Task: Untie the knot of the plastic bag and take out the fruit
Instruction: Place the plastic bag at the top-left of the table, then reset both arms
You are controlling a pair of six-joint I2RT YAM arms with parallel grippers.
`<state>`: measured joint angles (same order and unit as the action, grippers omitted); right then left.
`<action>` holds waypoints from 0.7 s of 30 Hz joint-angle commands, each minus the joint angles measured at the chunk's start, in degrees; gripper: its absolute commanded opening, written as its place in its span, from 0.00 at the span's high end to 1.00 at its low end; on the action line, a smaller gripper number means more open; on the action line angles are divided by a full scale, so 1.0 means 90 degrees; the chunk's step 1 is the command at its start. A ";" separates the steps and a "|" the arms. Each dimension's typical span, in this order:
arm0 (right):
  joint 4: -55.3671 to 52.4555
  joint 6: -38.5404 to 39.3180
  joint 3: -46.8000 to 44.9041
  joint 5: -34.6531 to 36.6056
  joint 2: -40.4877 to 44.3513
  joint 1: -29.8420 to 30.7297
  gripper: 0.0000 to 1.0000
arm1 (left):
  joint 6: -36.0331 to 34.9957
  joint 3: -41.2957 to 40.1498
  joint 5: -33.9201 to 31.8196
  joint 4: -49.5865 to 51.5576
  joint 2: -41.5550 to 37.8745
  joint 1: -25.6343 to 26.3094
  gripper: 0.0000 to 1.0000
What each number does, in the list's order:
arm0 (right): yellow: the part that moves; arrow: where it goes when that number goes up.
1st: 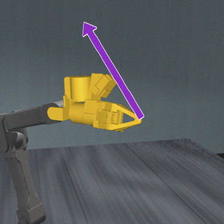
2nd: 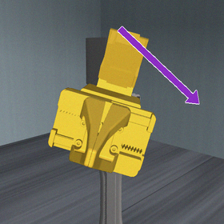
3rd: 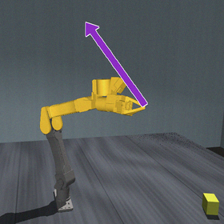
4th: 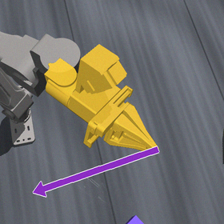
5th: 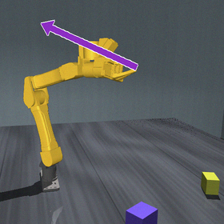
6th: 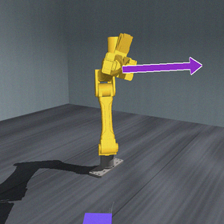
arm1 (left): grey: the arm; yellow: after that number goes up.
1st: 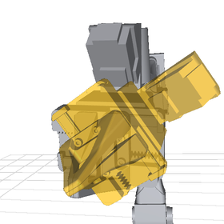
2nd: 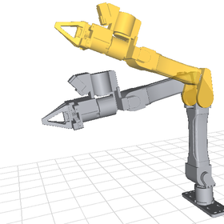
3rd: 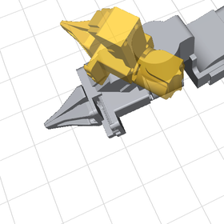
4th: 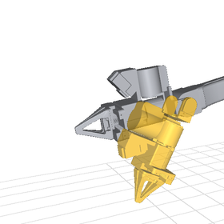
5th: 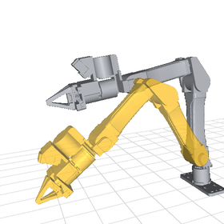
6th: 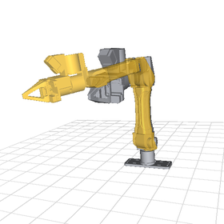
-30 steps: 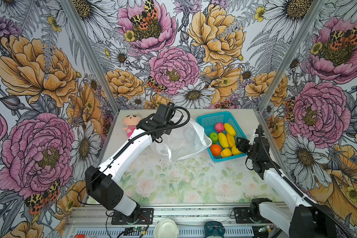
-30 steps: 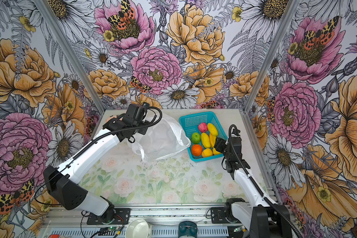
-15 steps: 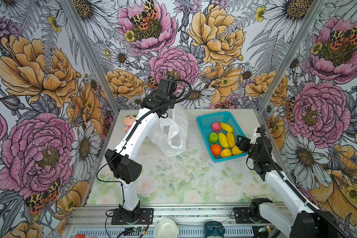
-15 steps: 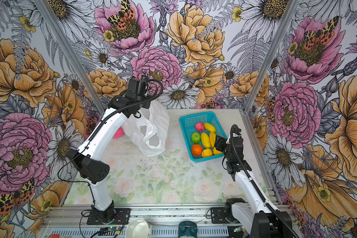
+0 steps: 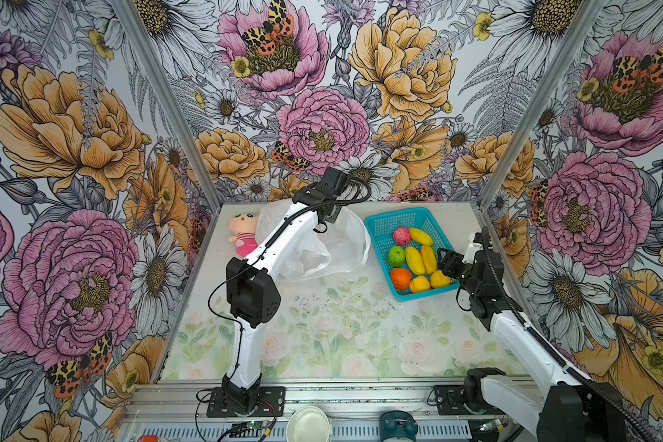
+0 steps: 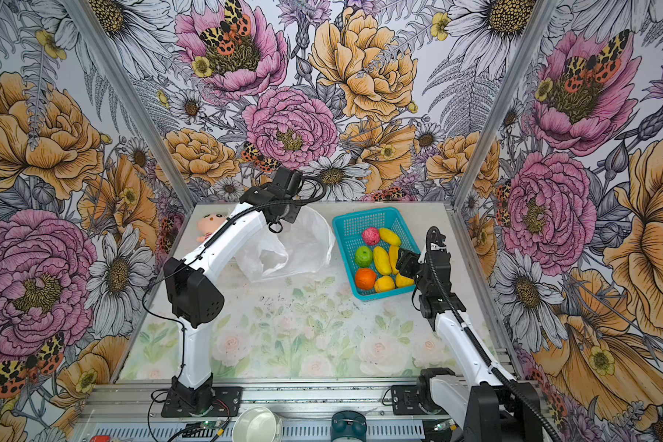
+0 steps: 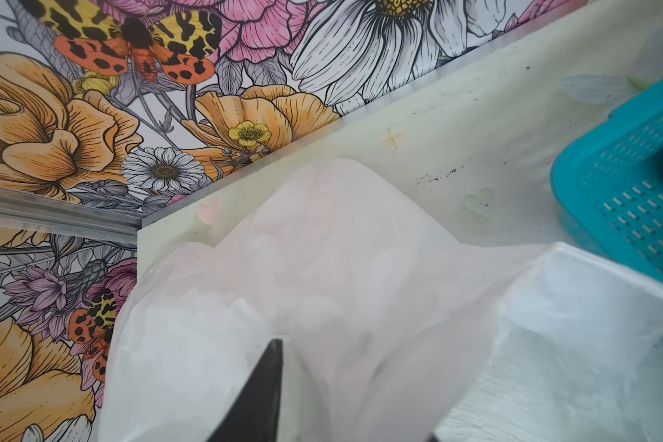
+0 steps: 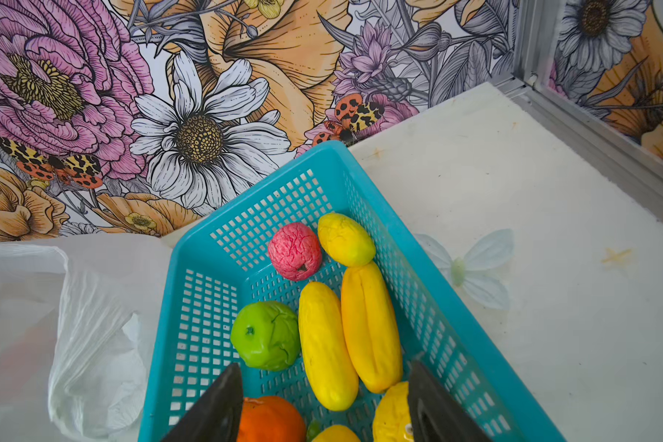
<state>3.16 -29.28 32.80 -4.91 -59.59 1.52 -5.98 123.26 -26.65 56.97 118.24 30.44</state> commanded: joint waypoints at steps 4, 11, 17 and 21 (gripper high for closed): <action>-0.0696 -0.0014 0.0477 0.0274 0.0537 -0.0013 0.10 | 0.0579 -0.0598 -0.0132 -0.0067 -0.1192 0.0168 0.01; -0.1407 -0.0341 0.0780 0.0726 0.0978 -0.0047 0.01 | 0.1464 -0.3422 0.0270 -0.1519 -0.3523 -0.0040 0.01; -0.1708 0.0326 0.1416 0.1183 0.0552 -0.0076 0.01 | 0.2380 -0.6613 0.0320 -0.3228 -0.5666 -0.0881 0.01; -0.1423 0.0652 0.1590 0.2608 -0.0034 -0.0260 0.01 | 0.2259 -0.9349 -0.0652 -0.5141 -0.7112 -0.1536 0.01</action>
<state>-10.26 -26.83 45.93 9.10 -57.28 0.56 12.27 50.30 -26.85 24.97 59.46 18.85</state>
